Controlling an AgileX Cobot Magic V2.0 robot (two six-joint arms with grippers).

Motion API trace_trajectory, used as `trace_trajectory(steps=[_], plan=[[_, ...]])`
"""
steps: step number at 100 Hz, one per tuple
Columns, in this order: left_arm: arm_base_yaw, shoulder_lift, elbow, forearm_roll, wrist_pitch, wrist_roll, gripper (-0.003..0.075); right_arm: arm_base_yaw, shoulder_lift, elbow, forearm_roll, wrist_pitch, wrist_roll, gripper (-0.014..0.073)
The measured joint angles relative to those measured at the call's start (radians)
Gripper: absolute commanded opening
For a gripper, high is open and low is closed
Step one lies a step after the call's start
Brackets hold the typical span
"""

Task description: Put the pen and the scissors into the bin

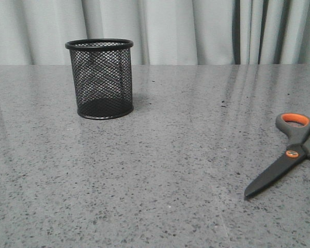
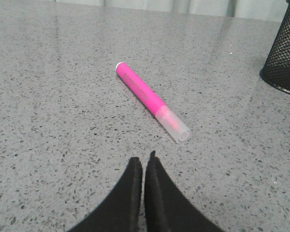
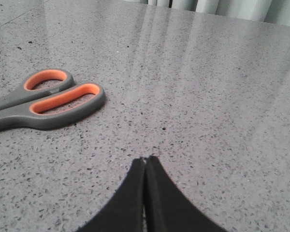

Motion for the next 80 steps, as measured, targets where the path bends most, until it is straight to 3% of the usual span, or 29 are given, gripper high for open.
trace_trajectory(steps=[80], plan=[[0.0,0.0,0.0,0.013,-0.01,0.002,-0.0019,0.0,0.0,0.002,0.0,-0.019,0.0,-0.0076]])
